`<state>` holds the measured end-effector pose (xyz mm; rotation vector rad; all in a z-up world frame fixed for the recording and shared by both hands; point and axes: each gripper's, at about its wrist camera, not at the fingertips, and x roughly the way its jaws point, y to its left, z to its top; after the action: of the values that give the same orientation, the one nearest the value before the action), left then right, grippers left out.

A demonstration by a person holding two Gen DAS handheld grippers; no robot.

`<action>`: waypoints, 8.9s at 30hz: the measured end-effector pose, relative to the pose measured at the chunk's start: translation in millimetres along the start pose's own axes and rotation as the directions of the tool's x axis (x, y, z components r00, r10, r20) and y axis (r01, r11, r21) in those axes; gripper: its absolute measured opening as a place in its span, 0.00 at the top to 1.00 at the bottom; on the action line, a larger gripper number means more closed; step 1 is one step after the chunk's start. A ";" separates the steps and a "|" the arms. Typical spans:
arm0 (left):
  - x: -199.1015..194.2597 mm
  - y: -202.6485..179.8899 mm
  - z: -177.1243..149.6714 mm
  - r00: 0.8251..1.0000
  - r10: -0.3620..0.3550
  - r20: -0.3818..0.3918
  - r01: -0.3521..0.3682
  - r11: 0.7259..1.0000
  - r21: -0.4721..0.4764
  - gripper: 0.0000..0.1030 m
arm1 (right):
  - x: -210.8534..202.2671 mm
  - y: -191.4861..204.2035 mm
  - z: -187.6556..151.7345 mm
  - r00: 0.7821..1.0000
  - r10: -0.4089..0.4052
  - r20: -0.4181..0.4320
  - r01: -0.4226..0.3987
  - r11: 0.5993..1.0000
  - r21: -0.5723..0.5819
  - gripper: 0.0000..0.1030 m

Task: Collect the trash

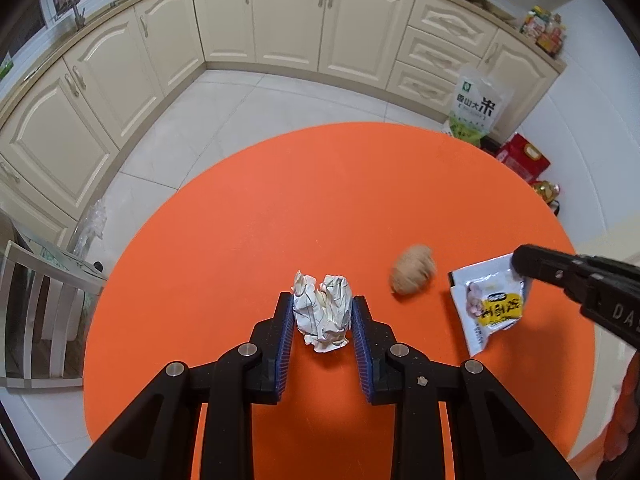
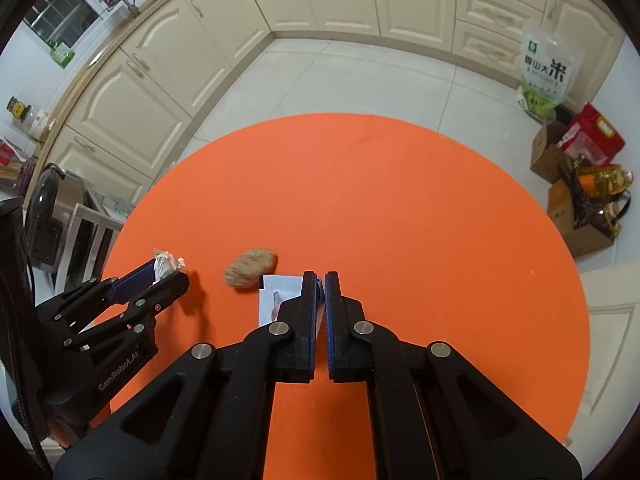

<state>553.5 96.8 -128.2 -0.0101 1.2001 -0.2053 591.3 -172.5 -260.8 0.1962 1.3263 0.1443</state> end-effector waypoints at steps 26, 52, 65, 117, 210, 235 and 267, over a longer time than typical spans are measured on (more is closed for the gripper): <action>-109.4 -194.0 -152.7 0.991 -0.129 0.041 0.103 0.912 0.398 0.76 | -170.3 -144.4 -184.6 0.965 -0.210 0.156 0.156 0.940 0.302 0.96; -34.9 -427.6 -228.1 0.972 -0.076 -0.224 0.212 0.702 0.680 0.71 | -208.9 -297.2 -365.6 0.942 -0.336 0.015 0.265 0.770 0.580 0.96; -2.3 -466.7 -211.2 0.968 0.002 -0.250 0.171 0.726 0.666 0.52 | -185.0 -305.5 -366.7 0.959 -0.284 -0.003 0.236 0.794 0.561 0.95; -71.3 -140.1 -125.3 0.995 0.040 -0.095 -0.018 0.973 0.228 0.40 | -115.6 -56.8 -189.7 0.978 -0.208 0.034 0.202 0.970 0.132 0.31; -41.6 -50.2 -66.2 0.993 0.096 -0.069 -0.091 0.994 0.064 0.35 | -11.8 2.9 -100.4 0.978 -0.189 -0.093 0.189 0.982 -0.009 0.78; -51.5 -326.2 -201.1 0.983 -0.065 -0.172 0.139 0.874 0.465 0.35 | -159.4 -238.8 -318.3 0.965 -0.258 -0.039 0.248 0.860 0.446 0.78; -81.6 -326.1 -223.5 0.996 -0.074 -0.042 0.085 0.875 0.477 0.35 | -201.1 -202.9 -357.4 0.937 -0.329 0.117 0.231 0.837 0.497 0.46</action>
<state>268.6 -187.3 -96.3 0.3794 1.1454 -0.5739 195.0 -392.2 -197.8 0.4186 1.1553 -0.4532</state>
